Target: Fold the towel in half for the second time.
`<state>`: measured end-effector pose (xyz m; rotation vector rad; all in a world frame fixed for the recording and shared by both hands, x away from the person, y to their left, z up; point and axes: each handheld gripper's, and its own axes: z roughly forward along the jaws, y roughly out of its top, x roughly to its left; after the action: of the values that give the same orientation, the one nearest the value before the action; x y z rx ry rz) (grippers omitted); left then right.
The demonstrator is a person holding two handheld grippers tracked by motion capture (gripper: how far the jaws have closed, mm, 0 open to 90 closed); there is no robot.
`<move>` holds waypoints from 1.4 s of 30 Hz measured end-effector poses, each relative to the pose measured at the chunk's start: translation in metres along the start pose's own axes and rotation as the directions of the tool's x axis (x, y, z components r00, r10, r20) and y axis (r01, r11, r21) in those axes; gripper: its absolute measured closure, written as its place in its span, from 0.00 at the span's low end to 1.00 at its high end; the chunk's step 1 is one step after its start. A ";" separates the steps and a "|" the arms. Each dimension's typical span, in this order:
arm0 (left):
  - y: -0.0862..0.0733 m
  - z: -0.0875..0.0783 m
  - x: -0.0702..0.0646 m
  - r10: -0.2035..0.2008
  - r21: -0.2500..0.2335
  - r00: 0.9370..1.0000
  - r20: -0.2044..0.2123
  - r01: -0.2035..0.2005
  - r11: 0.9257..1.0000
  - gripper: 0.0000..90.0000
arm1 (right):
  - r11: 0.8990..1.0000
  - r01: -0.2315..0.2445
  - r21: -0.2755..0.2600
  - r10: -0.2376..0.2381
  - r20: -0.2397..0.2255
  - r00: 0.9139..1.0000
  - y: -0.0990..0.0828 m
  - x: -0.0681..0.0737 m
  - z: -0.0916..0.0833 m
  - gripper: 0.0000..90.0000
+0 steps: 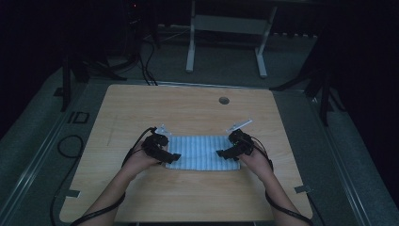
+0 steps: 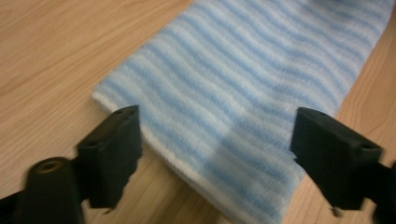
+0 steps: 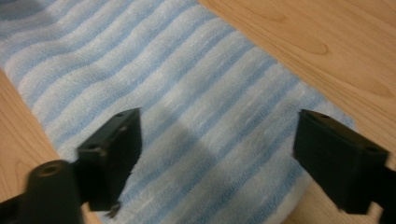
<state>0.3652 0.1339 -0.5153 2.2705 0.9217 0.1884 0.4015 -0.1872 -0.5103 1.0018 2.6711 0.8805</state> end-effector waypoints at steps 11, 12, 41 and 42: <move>-0.018 -0.010 0.004 -0.053 -0.122 0.991 -0.123 0.038 0.992 0.03 | 0.997 0.011 -0.080 -0.009 0.026 1.000 -0.013 -0.003 -0.003 0.15; -0.020 -0.011 0.005 -0.054 -0.129 0.990 -0.134 0.036 0.991 0.03 | 0.997 0.014 -0.078 -0.012 0.028 1.000 -0.014 -0.004 -0.003 0.15; -0.092 -0.036 0.030 -0.197 -0.164 0.962 -0.191 0.166 0.972 0.03 | 0.958 -0.136 -0.251 0.163 0.091 0.982 -0.096 -0.039 -0.038 0.13; -0.092 -0.036 0.030 -0.197 -0.164 0.962 -0.191 0.166 0.972 0.03 | 0.958 -0.136 -0.251 0.163 0.091 0.982 -0.096 -0.039 -0.038 0.13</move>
<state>0.3218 0.2210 -0.5501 2.0446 1.1790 0.4028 0.3654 -0.2882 -0.5367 1.1661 2.3496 1.1158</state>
